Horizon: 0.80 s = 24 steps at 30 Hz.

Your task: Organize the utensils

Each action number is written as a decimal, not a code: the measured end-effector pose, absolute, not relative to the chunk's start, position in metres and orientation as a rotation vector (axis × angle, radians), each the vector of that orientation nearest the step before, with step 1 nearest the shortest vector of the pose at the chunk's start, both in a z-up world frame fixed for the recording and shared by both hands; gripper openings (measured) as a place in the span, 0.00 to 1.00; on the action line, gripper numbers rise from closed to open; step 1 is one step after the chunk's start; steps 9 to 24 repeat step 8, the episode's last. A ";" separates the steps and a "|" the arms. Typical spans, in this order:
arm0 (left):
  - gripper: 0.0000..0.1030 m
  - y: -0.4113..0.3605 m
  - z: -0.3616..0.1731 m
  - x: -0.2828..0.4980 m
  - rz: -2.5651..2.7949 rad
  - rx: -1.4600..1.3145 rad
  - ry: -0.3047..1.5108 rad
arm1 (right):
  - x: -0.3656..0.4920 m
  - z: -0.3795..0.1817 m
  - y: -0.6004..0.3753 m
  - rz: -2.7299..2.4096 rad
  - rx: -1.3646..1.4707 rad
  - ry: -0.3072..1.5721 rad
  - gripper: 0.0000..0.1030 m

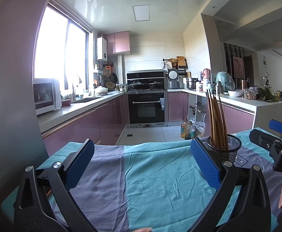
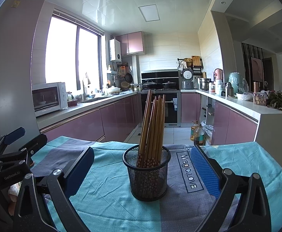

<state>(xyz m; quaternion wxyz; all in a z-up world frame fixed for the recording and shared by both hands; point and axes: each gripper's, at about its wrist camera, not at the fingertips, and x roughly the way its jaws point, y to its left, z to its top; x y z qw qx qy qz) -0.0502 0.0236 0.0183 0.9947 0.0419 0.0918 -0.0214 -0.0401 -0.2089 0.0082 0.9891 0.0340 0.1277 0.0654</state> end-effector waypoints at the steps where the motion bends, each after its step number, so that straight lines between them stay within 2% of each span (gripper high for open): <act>1: 0.95 0.022 0.018 -0.049 -0.042 0.087 0.192 | -0.038 0.008 -0.211 0.127 0.066 0.264 0.94; 6: 0.95 0.028 0.004 -0.022 -0.011 0.098 0.341 | -0.009 -0.011 -0.247 0.000 0.041 0.433 0.94; 8: 0.95 0.039 -0.003 -0.008 -0.016 0.081 0.418 | 0.015 -0.030 -0.274 -0.088 0.014 0.578 0.94; 24: 0.95 0.039 -0.003 -0.008 -0.016 0.081 0.418 | 0.015 -0.030 -0.274 -0.088 0.014 0.578 0.94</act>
